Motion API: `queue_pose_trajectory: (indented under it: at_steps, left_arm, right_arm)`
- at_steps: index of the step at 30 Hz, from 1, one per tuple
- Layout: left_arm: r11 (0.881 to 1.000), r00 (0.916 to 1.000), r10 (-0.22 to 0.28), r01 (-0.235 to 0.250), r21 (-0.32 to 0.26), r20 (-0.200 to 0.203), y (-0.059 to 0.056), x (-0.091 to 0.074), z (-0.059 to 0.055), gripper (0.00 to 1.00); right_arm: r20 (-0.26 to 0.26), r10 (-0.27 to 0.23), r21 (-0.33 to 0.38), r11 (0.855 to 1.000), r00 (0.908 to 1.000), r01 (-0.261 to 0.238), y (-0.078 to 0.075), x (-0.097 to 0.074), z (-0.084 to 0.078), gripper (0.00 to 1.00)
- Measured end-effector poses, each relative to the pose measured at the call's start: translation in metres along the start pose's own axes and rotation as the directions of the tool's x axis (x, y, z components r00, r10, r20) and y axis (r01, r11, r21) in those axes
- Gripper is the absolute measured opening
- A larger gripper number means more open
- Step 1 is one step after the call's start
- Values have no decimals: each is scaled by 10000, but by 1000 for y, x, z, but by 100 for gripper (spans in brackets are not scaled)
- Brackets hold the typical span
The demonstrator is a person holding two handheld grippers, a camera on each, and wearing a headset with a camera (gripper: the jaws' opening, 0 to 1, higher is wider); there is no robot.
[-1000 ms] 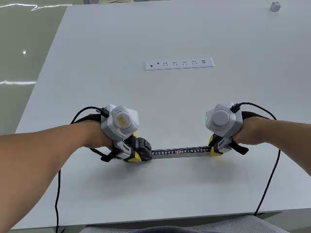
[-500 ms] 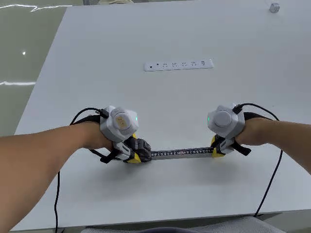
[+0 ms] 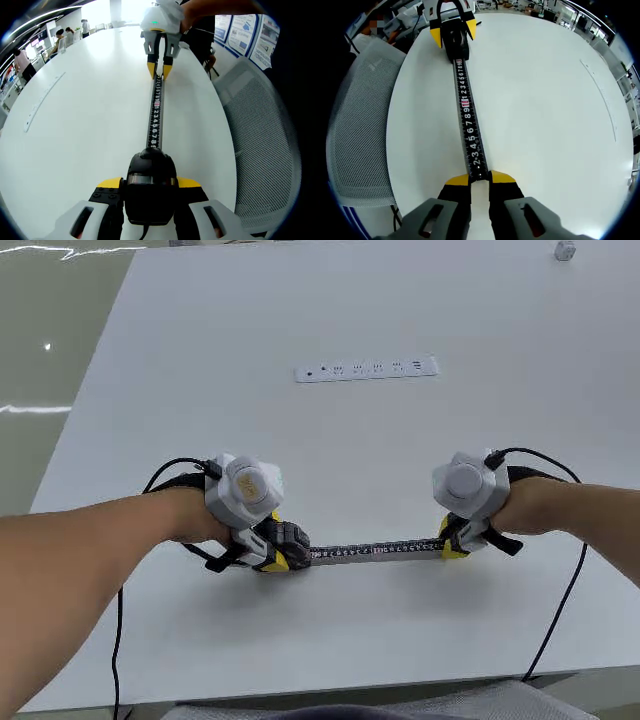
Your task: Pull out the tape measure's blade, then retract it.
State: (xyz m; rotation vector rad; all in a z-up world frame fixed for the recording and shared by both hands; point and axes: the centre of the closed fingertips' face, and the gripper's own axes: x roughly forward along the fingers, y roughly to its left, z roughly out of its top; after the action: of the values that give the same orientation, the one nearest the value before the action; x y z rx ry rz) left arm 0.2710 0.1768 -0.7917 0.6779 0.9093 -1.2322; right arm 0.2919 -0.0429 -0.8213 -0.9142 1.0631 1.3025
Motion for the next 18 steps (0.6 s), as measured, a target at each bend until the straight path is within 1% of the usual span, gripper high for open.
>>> queue_pose_trajectory:
  at_steps: [8, 14, 18]
  left_arm:
    - [10000, 10000, -17, 17, -9, 2, 0, 0, 0, 35]
    - [10000, 10000, 17, -17, -14, 5, 0, -1, 0, 35]
    - [10000, 10000, 10, -10, -19, 7, 0, -1, 0, 35]
  right_arm:
    - [-47, -34, 64, 10000, 10000, 34, 0, -1, -5, 11]
    - [-49, -33, -43, 10000, 10000, 33, -1, -2, -8, 11]
    - [-50, -55, 57, 10000, 10000, 55, 1, -5, -9, 11]
